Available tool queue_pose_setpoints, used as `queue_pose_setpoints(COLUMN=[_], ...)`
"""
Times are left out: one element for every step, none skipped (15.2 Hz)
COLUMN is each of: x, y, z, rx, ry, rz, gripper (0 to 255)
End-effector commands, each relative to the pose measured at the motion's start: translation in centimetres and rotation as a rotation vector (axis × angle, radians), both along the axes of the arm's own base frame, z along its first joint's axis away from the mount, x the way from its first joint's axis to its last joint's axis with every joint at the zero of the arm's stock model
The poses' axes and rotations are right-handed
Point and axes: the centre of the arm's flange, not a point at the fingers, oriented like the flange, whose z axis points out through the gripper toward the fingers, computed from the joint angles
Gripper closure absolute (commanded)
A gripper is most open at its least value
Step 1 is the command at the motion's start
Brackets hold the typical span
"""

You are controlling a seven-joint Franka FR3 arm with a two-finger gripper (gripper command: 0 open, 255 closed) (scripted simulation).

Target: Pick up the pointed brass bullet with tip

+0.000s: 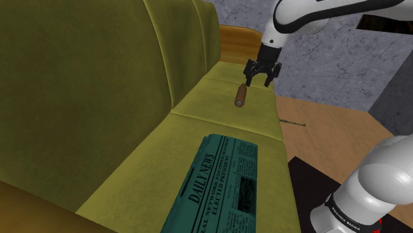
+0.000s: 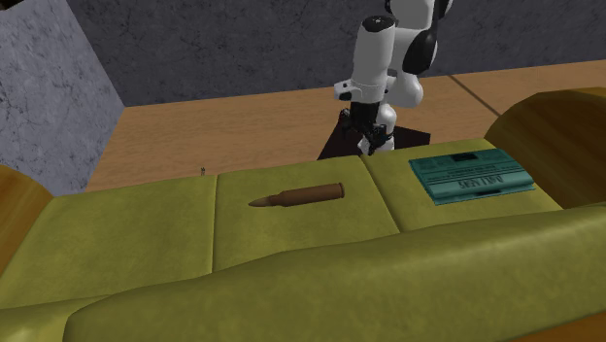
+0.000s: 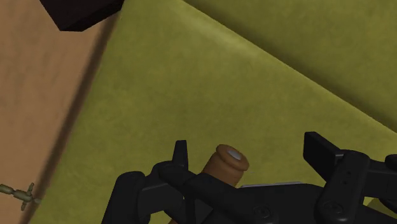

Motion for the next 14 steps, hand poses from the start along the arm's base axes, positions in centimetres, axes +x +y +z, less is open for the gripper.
queue_pose_setpoints(x=[2.1, 3.1, 4.1, 5.1, 6.0, 6.9, 7.8, 8.7, 9.6, 10.4, 11.2, 12.0, 12.7, 13.5], y=[-1.3, -1.9, -2.6, -3.4, -4.1, -4.9, -5.7, -6.5, -7.4, -8.2, -9.1, -10.0, -10.9, -11.8], z=[-0.8, -1.3, -1.8, -2.3, -2.9, -3.4, -3.9, -4.4, -5.0, -5.5, -6.1, -6.6, -7.2, -7.7], rx=[0.011, 0.017, 0.023, 0.028, 0.034, 0.039, 0.045, 0.051, 0.056, 0.062, 0.067, 0.073, 0.079, 0.084], ry=[-0.004, -0.006, -0.007, -0.009, -0.011, -0.012, -0.014, -0.016, -0.017, -0.019, -0.02, -0.022, -0.024, -0.025], rz=[-0.056, -0.084, -0.111, -0.138, -0.165, -0.193, -0.22, -0.247, -0.274, -0.302, -0.329, -0.356, -0.384, -0.411], gripper=[0, 0, 0, 0, 0, 0, 0, 0, 0, 0, 0, 0, 0, 0])
